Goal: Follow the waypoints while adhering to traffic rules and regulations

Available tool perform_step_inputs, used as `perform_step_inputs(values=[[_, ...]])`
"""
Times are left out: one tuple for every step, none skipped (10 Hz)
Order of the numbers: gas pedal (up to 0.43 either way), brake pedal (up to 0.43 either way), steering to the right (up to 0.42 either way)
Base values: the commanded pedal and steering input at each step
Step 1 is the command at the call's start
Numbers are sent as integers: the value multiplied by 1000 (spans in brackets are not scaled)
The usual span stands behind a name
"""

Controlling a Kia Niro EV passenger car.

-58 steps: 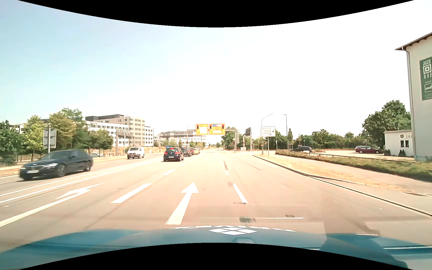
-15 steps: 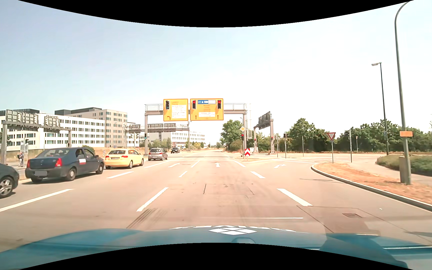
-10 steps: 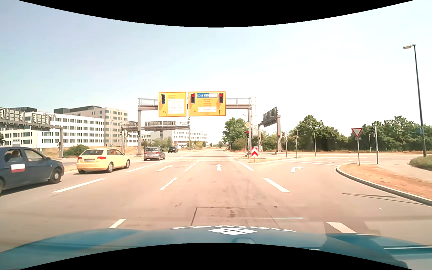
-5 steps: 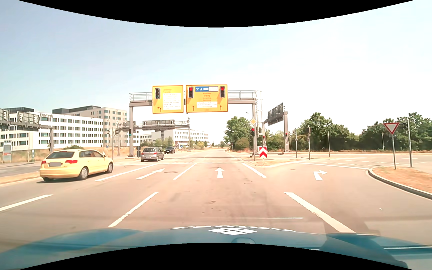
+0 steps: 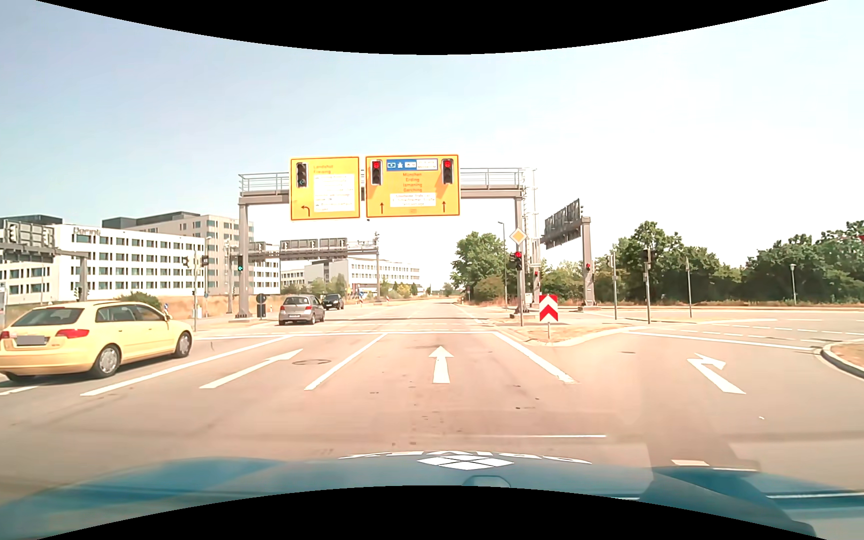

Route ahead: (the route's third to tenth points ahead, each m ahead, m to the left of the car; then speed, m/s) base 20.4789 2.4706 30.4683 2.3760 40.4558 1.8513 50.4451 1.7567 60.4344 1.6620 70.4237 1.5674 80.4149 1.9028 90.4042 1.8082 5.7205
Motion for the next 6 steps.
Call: perform_step_inputs(values=[[0,238,-13],[0,238,-13],[0,238,-13],[0,238,-13],[0,238,-13],[0,244,-13]])
